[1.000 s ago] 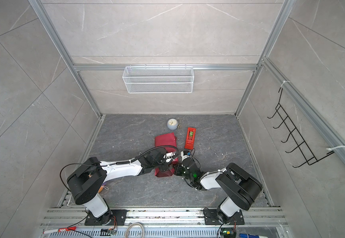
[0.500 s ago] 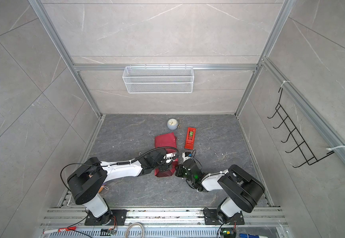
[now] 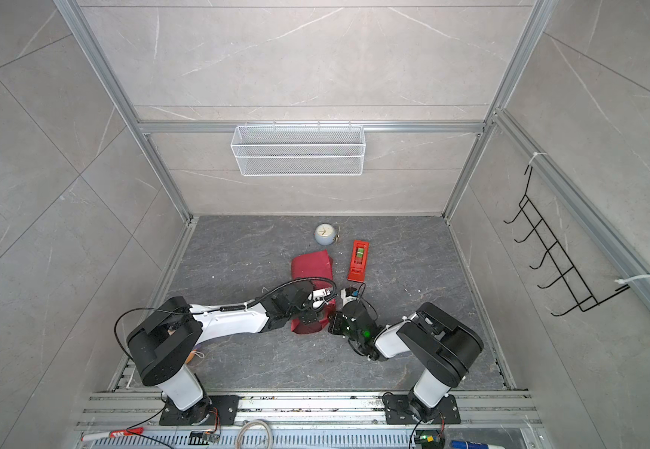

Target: Wrap the gift box in paper

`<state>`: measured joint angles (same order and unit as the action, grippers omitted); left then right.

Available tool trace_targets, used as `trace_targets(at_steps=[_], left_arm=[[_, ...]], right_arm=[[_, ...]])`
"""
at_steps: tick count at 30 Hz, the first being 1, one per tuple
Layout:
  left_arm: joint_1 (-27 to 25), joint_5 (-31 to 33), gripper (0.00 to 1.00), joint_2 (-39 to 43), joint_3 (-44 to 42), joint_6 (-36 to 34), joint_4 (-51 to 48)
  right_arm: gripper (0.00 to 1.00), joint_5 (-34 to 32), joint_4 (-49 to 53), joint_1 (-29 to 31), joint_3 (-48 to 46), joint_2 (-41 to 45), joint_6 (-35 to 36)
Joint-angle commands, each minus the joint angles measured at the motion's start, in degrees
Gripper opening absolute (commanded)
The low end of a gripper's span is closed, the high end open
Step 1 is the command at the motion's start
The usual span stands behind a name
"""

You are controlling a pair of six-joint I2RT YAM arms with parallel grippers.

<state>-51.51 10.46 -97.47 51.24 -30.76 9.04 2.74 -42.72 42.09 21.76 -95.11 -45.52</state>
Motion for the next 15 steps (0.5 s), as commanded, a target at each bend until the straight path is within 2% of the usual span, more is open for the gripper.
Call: trace_targets(at_steps=[1, 8, 15], left_arm=[[0.31, 1.49, 0.84, -1.68, -1.51, -0.75, -0.30], [0.34, 1.98, 0.84, -1.96, -1.80, -1.19, -0.04], [0.35, 2.19, 0.83, -1.96, -2.20, -1.31, 0.63]], right_arm=[[0.07, 0.31, -0.08, 1.19, 0.07, -1.60, -1.05], [0.06, 0.16, -0.36, 2.19, 0.84, -3.06, -1.33], [0.06, -1.76, 0.94, 2.30, -0.53, -0.58, -1.15]])
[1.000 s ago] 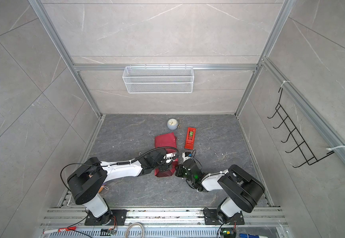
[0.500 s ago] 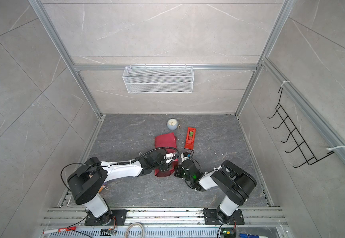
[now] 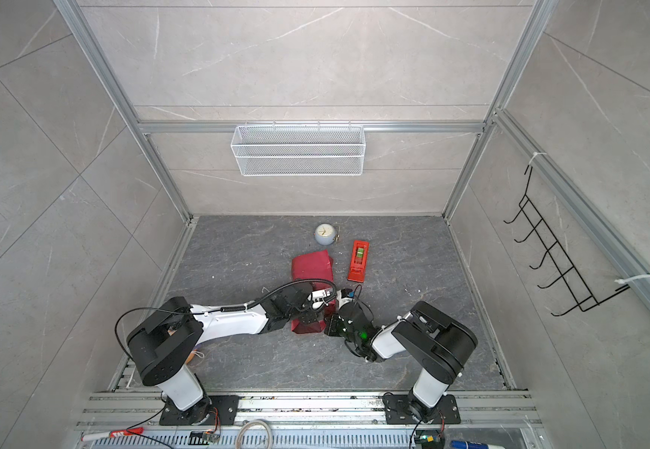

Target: Wrap the gift box in paper

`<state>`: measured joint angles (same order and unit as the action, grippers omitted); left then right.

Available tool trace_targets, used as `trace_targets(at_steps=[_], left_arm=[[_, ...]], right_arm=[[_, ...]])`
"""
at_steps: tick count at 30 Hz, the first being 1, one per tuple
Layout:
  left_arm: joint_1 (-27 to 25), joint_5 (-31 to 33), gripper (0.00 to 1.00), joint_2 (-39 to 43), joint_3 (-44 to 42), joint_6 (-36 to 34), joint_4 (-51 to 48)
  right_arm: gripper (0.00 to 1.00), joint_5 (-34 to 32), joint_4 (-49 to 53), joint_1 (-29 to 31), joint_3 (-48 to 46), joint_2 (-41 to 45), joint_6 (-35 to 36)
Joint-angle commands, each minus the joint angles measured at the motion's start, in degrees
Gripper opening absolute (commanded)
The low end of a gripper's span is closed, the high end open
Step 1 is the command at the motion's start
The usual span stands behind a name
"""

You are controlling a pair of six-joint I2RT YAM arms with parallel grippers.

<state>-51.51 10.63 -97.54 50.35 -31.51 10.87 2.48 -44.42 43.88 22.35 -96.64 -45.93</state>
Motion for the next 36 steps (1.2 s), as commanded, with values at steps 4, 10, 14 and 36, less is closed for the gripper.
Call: trace_targets(at_steps=[4, 10, 14, 36], left_arm=[[0.35, 1.54, 0.83, -1.72, -1.22, -0.39, -1.25], [0.35, 1.19, 0.85, -1.45, -1.21, -0.17, -1.29], [0.35, 1.40, 0.85, -1.39, -1.37, -0.61, -1.29], [0.27, 3.05, 0.80, -2.74, -1.48, -2.00, -1.29]], right_arm=[[0.06, -1.77, 0.72, 0.51, 0.44, 0.04, -0.90], [0.06, -2.08, -3.21, 0.51, 1.90, -2.38, -2.32], [0.06, -2.48, -3.34, 0.50, 2.41, -2.90, -2.41], [0.06, -3.98, 4.12, -0.28, 0.31, 3.87, 1.01]])
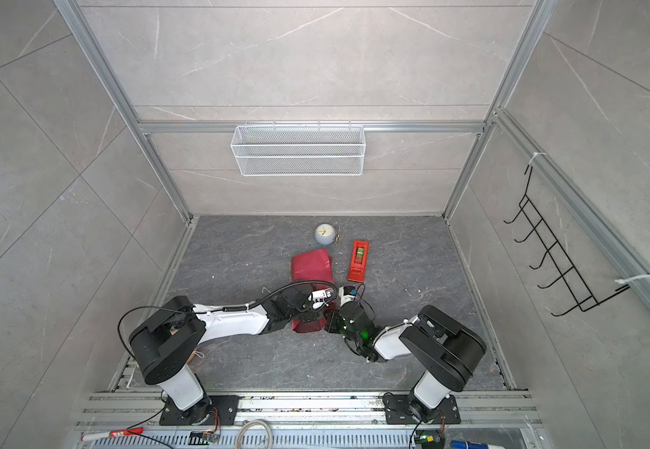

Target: Wrap the gift box in paper

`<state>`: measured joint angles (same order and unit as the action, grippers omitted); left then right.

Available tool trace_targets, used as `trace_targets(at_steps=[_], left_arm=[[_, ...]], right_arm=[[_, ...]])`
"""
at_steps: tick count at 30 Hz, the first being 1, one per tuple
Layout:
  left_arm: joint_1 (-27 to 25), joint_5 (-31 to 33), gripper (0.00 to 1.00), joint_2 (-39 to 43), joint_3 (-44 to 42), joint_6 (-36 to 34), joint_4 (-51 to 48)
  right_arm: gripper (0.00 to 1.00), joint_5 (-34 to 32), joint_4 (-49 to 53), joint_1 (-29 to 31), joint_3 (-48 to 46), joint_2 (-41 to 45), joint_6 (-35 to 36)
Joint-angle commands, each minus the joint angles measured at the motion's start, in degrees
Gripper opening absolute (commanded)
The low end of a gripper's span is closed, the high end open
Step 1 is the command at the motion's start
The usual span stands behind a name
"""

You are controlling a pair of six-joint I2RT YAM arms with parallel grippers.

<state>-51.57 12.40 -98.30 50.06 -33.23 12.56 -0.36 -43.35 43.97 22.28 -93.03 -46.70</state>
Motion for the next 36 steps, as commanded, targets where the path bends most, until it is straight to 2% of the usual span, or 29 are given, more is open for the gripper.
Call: trace_targets(at_steps=[1, 14, 26, 36], left_arm=[[0.29, 1.22, 0.80, -1.98, -1.20, -0.33, -2.98], [0.30, 1.52, 0.80, -1.71, -1.20, -0.06, -2.41], [0.29, 2.53, 0.80, -1.48, -1.90, -0.30, -1.44], [0.27, 2.34, 0.80, -1.66, -1.82, -0.29, -1.60]], right_arm=[[0.05, -1.12, 3.34, -0.55, 0.78, -0.31, 1.78], [0.05, 1.68, -0.76, 0.45, -0.35, -5.73, 0.23], [0.03, -0.98, -4.15, 6.54, -3.83, -6.16, -3.40], [0.03, -0.03, 0.39, 2.97, -2.28, 1.75, -1.51]])
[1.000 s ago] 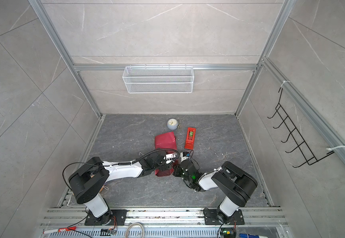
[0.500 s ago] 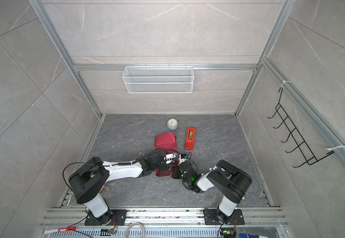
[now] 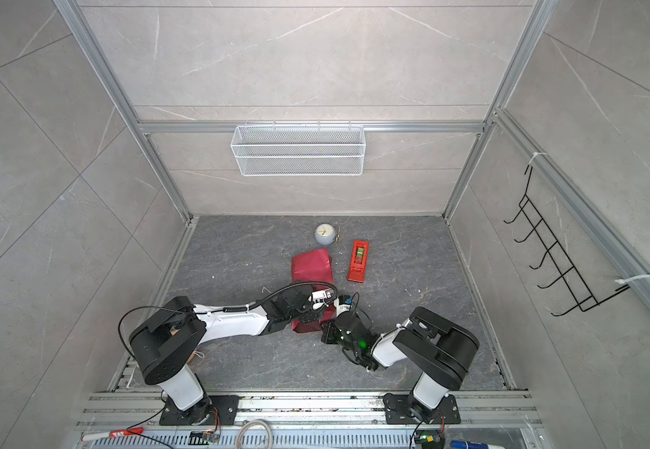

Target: Wrap the gift box in paper

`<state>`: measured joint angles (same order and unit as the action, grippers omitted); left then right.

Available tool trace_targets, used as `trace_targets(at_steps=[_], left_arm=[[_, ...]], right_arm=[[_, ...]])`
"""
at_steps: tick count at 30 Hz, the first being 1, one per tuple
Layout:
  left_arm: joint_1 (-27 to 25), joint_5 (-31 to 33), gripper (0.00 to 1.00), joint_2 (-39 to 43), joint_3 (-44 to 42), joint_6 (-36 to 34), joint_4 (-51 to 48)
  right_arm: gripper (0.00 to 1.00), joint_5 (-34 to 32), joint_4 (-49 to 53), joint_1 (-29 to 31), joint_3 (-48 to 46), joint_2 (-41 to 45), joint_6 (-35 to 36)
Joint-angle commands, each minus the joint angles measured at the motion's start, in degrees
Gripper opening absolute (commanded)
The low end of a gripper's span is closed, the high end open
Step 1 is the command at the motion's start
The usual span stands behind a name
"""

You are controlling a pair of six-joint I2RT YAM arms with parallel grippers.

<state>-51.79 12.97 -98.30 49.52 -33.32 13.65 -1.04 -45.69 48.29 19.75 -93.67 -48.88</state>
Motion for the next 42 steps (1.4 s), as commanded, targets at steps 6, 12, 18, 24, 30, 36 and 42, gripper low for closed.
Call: trace_targets(at_steps=[6, 12, 18, 24, 30, 36, 42], left_arm=[[0.46, 1.77, 0.79, -1.58, -1.26, -0.22, -2.75], [0.46, 1.45, 0.80, -1.63, -1.09, -0.07, -2.80], [0.29, 1.54, 0.82, -1.31, -0.74, 0.13, -2.93], [-0.06, 3.33, 0.84, -2.21, -0.83, -1.02, -2.93], [-0.14, 4.17, 0.82, -3.20, -0.99, -1.70, -2.84], [-0.16, 4.33, 0.80, -3.13, -1.35, -1.95, -2.75], [-0.20, 4.17, 0.79, -3.13, -1.28, -1.93, -2.66]], right_arm=[[0.04, 3.29, 2.22, -4.97, 0.28, 2.70, 0.98], [0.04, 4.00, 0.42, -6.02, 1.86, -0.66, 1.33], [0.03, 4.38, -4.61, -6.02, 3.72, -6.56, 0.16], [0.03, 4.56, -6.94, -6.02, 4.62, -9.46, -0.91], [0.03, 3.96, -6.16, -6.02, 3.01, -7.67, -0.62], [0.03, 2.93, -2.03, -6.11, 1.24, -1.99, 0.39], [0.03, 2.74, 1.05, -6.63, 1.73, -0.91, 1.99]])
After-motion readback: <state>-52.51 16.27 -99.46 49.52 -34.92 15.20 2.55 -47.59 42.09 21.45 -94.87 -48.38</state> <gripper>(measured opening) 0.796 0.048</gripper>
